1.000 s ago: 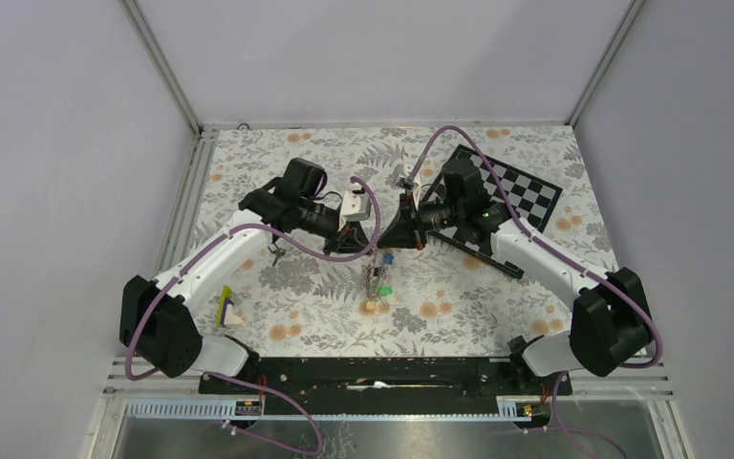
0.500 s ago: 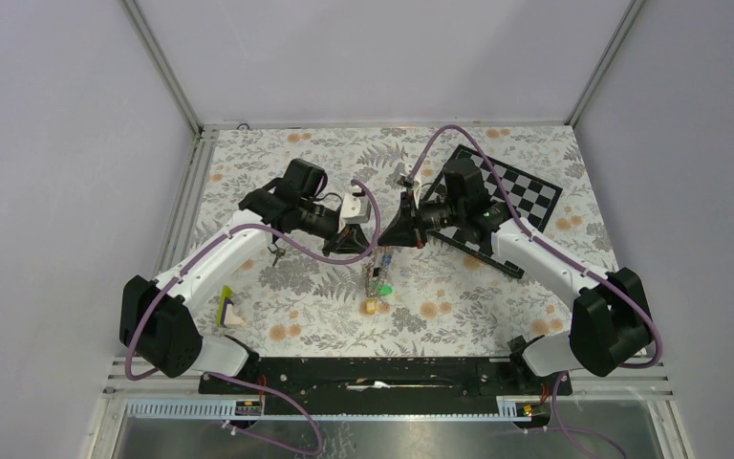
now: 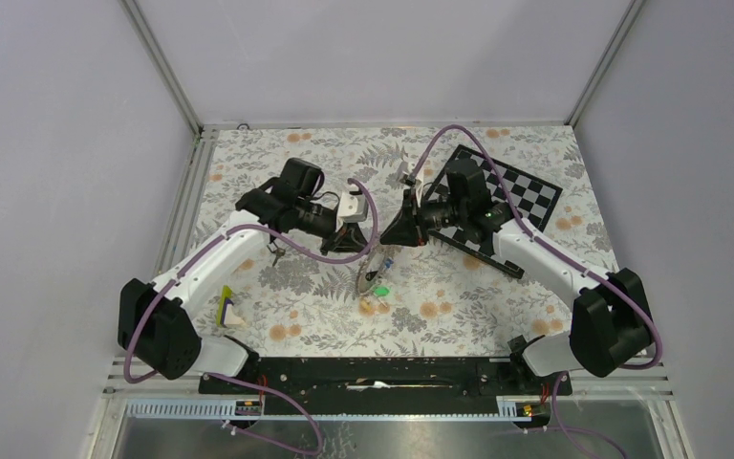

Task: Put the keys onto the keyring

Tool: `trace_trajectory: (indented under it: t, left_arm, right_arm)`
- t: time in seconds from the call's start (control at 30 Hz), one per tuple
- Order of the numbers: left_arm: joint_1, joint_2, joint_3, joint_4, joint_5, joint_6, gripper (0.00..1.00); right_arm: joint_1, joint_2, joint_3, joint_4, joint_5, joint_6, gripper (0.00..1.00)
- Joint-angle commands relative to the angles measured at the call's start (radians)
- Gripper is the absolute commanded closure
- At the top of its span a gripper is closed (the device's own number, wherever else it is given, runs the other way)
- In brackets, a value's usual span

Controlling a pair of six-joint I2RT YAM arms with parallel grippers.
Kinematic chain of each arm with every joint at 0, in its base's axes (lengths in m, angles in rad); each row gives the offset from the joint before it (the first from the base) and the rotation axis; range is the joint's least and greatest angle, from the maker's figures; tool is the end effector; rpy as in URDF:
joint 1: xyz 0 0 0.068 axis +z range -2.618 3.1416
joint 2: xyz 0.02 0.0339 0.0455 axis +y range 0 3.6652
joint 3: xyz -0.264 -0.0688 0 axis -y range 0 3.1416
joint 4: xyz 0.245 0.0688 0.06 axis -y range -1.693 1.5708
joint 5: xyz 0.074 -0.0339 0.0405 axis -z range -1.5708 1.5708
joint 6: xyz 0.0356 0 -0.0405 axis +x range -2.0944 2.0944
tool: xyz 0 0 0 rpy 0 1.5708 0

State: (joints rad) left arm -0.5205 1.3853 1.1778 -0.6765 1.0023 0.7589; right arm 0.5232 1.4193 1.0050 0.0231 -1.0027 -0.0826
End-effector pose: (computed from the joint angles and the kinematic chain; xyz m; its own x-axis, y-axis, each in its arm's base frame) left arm 0.2302 -0.1665 0.3092 0.0164 0.4176 -0.9085 0.9923 -0.1185 -0.0365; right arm 0.2576 0.1832 0.2953 -0.2513 -0.1962 -0.9478 -0.9679 0.0607 0.2440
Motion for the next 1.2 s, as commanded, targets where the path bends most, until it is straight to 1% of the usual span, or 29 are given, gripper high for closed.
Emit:
trace_trajectory:
  t: [0.0, 0.1, 0.13, 0.17, 0.23, 0.4, 0.57, 0.7, 0.8, 0.87, 0.97, 1.17]
  left_arm:
    - [0.045, -0.052, 0.043, 0.091, 0.141, -0.071, 1.00]
    - [0.066, -0.049, 0.024, 0.168, 0.217, -0.145, 1.00]
    - [0.066, -0.045, 0.019, 0.181, 0.230, -0.155, 1.00]
    - [0.066, -0.043, 0.015, 0.200, 0.245, -0.175, 1.00]
    - [0.067, -0.036, -0.003, 0.253, 0.268, -0.230, 1.00]
    - [0.066, -0.022, -0.037, 0.401, 0.302, -0.386, 1.00]
    - [0.066, -0.014, -0.094, 0.619, 0.312, -0.598, 1.00]
    - [0.066, -0.010, -0.136, 0.771, 0.314, -0.735, 1.00]
    - [0.066, -0.006, -0.170, 0.899, 0.312, -0.847, 1.00]
    - [0.066, -0.005, -0.182, 0.941, 0.313, -0.882, 1.00]
    - [0.066, -0.003, -0.188, 0.951, 0.314, -0.892, 1.00]
    - [0.066, -0.006, -0.203, 0.975, 0.316, -0.912, 1.00]
  right_arm:
    - [-0.045, -0.066, 0.002, 0.065, 0.029, -0.011, 0.70]
    - [-0.062, -0.100, 0.005, 0.059, 0.030, -0.021, 0.52]
    - [-0.063, -0.108, 0.012, 0.034, 0.023, -0.039, 0.45]
    - [-0.063, -0.115, 0.023, 0.016, 0.014, -0.055, 0.41]
    - [-0.063, -0.126, 0.034, -0.005, -0.016, -0.071, 0.39]
    - [-0.062, -0.131, 0.049, -0.011, -0.079, -0.069, 0.41]
    - [-0.051, -0.120, 0.047, -0.011, -0.092, -0.076, 0.42]
    - [-0.029, -0.111, 0.043, -0.011, -0.082, -0.083, 0.42]
    - [-0.017, -0.097, 0.046, -0.011, -0.077, -0.086, 0.45]
    - [-0.009, -0.088, 0.046, -0.011, -0.065, -0.089, 0.48]
    - [-0.003, -0.079, 0.048, -0.011, -0.047, -0.091, 0.53]
    - [0.005, -0.064, 0.055, -0.009, -0.029, -0.092, 0.67]
